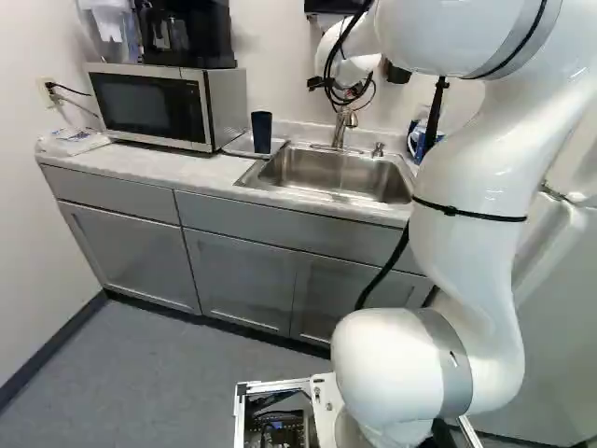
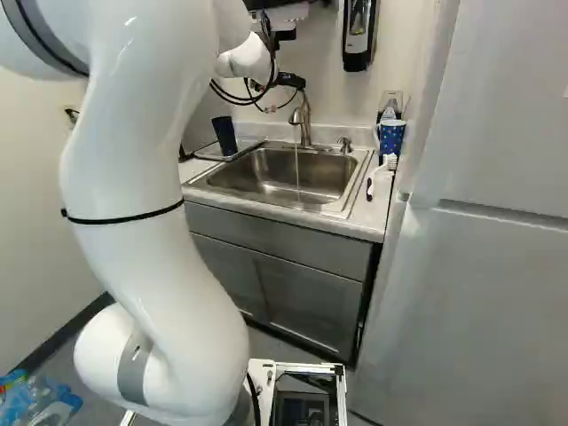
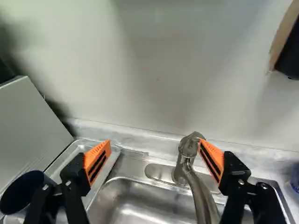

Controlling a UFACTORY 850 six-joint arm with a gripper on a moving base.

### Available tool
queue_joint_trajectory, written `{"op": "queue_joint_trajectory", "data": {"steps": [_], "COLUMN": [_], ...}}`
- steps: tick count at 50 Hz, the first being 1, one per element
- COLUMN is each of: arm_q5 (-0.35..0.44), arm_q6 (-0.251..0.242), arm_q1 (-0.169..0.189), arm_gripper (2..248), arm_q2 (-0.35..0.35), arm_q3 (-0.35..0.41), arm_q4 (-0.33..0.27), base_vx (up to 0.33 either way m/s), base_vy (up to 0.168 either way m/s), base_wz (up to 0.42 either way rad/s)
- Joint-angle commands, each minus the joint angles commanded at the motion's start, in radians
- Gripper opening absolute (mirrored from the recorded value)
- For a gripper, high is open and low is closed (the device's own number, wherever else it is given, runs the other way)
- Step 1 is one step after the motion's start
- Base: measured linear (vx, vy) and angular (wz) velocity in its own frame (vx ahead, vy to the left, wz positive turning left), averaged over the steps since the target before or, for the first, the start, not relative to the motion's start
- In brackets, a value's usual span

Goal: Rinse the cup and place it in the tray

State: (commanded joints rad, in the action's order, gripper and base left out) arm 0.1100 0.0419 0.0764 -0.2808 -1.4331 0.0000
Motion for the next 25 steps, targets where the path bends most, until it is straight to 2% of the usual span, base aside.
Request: {"op": "queue_joint_trajectory", "data": {"steps": [12, 25], "arm_q5": [0.0, -0.01], "arm_q6": [0.0, 0.0], "arm_q1": [0.0, 0.004], "arm_gripper": [247, 247], "arm_q2": [0.006, 0.06], "arm_q3": [0.007, 0.067], "arm_q4": [0.0, 0.0], "base_vx": [0.0, 0.0], "base_vy": [0.0, 0.0], "base_wz": [0.0, 0.0]}}
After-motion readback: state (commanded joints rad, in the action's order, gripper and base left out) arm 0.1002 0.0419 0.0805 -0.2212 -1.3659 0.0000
